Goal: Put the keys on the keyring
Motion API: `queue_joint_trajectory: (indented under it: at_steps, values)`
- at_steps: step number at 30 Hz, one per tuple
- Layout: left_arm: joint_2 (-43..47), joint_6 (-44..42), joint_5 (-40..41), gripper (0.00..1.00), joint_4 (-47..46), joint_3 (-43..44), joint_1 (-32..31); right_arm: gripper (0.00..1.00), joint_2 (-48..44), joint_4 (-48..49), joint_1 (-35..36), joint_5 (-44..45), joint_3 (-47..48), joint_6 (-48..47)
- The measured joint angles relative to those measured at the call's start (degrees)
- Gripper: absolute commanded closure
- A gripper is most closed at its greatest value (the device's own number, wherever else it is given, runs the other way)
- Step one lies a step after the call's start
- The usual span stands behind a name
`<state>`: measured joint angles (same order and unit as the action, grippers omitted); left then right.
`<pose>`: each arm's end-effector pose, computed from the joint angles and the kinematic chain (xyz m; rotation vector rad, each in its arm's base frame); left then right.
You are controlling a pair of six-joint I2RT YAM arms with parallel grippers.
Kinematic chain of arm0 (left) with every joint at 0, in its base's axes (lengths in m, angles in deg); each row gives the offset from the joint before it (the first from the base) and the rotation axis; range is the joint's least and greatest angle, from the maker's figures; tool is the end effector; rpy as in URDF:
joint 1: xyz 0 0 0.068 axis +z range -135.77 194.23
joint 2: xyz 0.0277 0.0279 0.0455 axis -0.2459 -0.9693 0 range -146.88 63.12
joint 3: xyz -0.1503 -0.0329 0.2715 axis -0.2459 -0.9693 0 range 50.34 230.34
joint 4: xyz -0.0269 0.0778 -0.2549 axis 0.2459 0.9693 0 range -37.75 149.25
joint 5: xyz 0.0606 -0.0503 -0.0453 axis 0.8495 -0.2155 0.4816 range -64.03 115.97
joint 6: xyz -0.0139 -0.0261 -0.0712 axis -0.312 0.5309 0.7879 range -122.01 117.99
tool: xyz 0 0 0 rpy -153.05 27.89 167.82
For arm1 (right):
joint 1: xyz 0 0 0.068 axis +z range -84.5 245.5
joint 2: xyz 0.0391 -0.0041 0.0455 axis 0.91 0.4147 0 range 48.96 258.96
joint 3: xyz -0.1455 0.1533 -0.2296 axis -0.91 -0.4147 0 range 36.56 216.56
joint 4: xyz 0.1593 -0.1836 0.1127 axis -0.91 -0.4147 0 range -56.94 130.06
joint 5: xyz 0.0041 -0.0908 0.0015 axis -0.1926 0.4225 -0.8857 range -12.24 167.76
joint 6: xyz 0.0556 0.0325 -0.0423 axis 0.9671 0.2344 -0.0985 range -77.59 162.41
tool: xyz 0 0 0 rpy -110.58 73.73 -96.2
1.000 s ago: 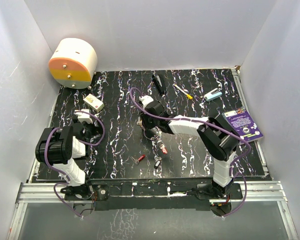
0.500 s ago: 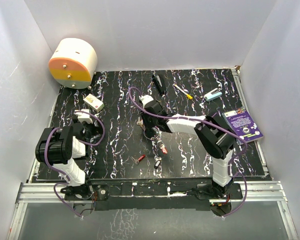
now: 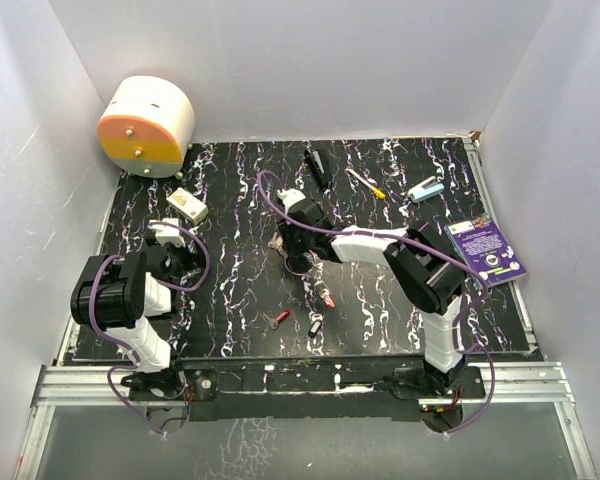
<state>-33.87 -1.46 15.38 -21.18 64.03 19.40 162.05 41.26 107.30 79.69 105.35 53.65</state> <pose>0.2824 0.0134 0.1488 0.0485 1.7405 -0.1022 0.3469 0.3072 0.1652 -0.6057 2.2825 0.4216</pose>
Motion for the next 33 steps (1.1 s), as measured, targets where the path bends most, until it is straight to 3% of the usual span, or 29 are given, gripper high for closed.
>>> queue_joint_trajectory:
  at_steps: [8, 13, 22, 33]
  values:
    - [0.00, 0.00, 0.00, 0.03, 0.00, 0.00, 0.00, 0.65, 0.87, 2.51, -1.84, -5.49, -0.13, 1.40]
    - [0.00, 0.00, 0.02, 0.03, 0.00, 0.00, 0.00, 0.77, 0.94, 4.72, -2.89, -9.49, -1.14, 2.27]
    - [0.00, 0.00, 0.00, 0.03, 0.00, 0.00, 0.00, 0.87, 0.74, 6.80, -3.39, -13.92, -2.67, 3.06]
    - [0.00, 0.02, 0.00, 0.03, 0.00, 0.00, 0.00, 0.88, -10.54, 9.11, -3.34, -16.52, -10.38, 3.30]
